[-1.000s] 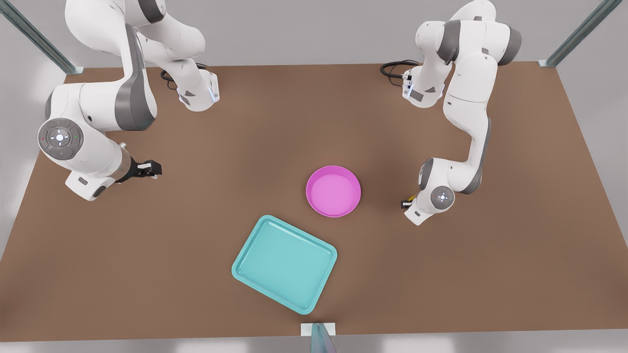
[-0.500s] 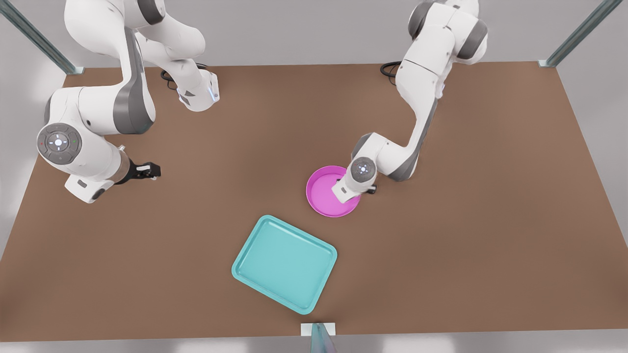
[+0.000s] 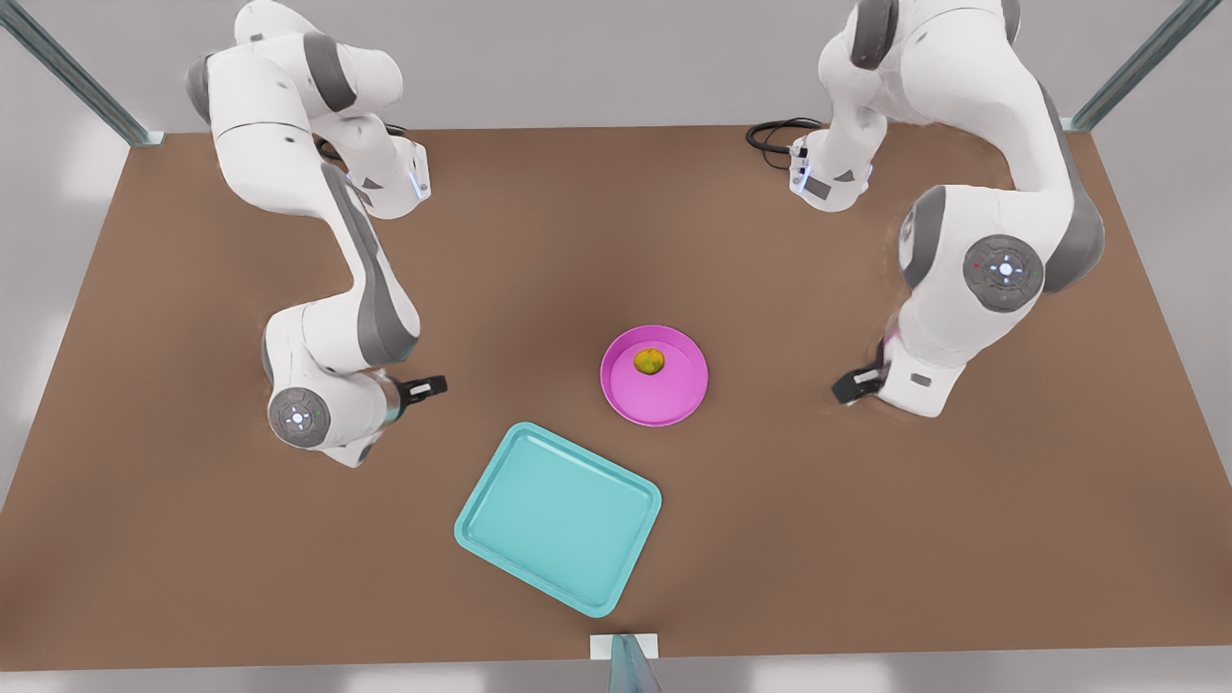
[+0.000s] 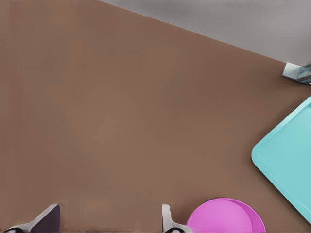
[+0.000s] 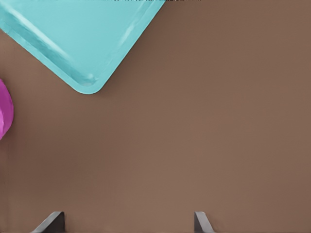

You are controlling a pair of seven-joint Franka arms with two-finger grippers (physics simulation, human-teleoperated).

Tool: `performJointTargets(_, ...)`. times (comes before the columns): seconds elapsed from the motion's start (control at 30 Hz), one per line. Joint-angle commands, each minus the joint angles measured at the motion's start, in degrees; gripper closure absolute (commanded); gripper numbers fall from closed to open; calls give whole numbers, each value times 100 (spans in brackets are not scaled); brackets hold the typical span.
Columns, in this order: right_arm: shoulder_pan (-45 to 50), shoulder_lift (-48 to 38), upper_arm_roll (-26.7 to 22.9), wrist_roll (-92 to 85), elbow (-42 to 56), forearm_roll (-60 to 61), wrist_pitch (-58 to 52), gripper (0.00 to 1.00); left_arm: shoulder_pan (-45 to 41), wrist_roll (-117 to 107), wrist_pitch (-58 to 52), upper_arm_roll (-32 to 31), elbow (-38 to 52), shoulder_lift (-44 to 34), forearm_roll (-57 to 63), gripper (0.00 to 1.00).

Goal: Place the orange on the plate with the left arm and the plate on the tray with the right arm

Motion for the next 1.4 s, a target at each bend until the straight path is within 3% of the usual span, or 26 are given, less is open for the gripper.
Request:
performJointTargets(0.0,274,222,0,1001,-393,1398,2213,0,1446,1874,-1852,-1619,34,-376,309,0)
performJointTargets(0.03,582,187,0,1009,-763,1618,2759,0,1843,1909,-1729,-2141,7,-560,670,0)
performJointTargets(0.1,1153,161,9,1334,-1194,1847,3691,0,1844,1892,-1007,-2141,-749,-1044,697,0)
performJointTargets(0.17,1514,240,17,1502,-1203,2041,4095,0,1870,1865,-1517,-2088,-178,-658,662,0)
performJointTargets(0.37,2059,486,132,1493,-1923,2067,5932,0,1879,1997,-1535,-1930,-169,-649,635,0)
performJointTargets(1.0,2463,890,149,1405,-2003,2049,5968,0,1879,1988,-1544,-1772,-160,-657,627,0)
performJointTargets(1.07,2489,934,149,1396,-1976,2041,5950,19,1896,1997,-1544,-1772,-169,-657,627,0)
performJointTargets(1.13,2498,1013,149,1370,-1897,2041,5941,30,1888,1988,-1544,-1763,-169,-657,627,0)
performJointTargets(1.3,2498,1110,149,1273,-1792,2023,5810,31,1888,1979,-1553,-1763,-169,-666,618,0)
performJointTargets(1.37,2507,1136,158,1264,-1765,2023,5801,38,1888,1979,-1561,-1772,-169,-657,618,0)
